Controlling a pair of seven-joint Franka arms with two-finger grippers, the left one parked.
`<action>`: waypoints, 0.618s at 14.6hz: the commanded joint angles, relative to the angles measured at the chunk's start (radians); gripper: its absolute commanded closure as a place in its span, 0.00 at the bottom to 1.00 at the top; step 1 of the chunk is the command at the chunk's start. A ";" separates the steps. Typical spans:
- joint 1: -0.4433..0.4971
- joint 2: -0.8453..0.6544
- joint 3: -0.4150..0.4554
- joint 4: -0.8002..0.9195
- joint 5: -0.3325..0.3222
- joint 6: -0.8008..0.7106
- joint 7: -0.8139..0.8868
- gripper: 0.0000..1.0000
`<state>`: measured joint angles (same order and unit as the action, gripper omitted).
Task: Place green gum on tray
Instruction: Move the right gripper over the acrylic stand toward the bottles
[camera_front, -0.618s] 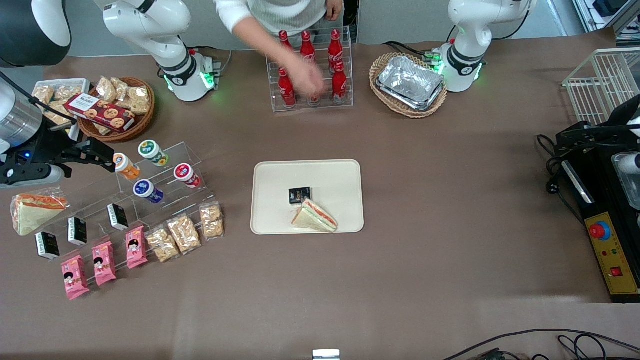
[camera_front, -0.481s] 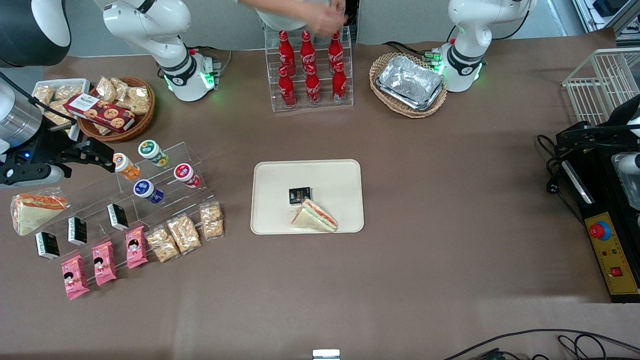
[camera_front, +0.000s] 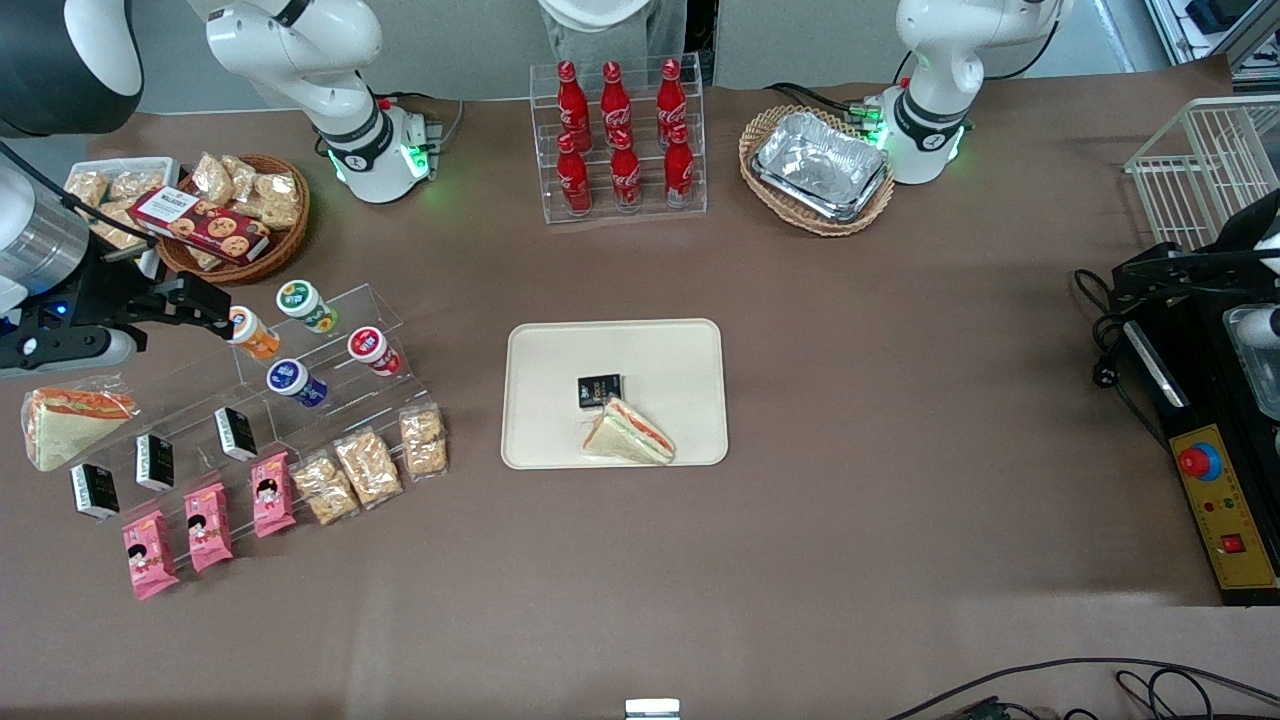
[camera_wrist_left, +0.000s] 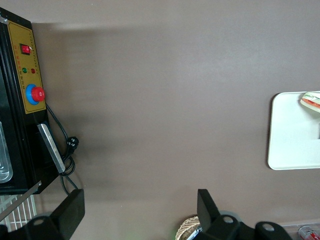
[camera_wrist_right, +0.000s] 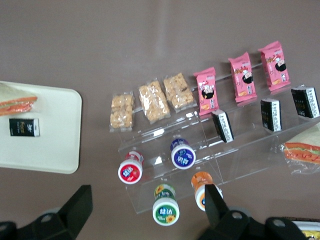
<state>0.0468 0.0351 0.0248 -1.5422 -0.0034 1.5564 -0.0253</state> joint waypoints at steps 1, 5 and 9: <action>0.001 -0.017 0.000 -0.013 0.020 -0.048 -0.027 0.00; 0.002 -0.206 0.000 -0.262 0.020 0.057 -0.053 0.00; 0.004 -0.403 0.000 -0.530 0.020 0.192 -0.076 0.00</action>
<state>0.0478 -0.1878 0.0285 -1.8398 -0.0034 1.6444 -0.0797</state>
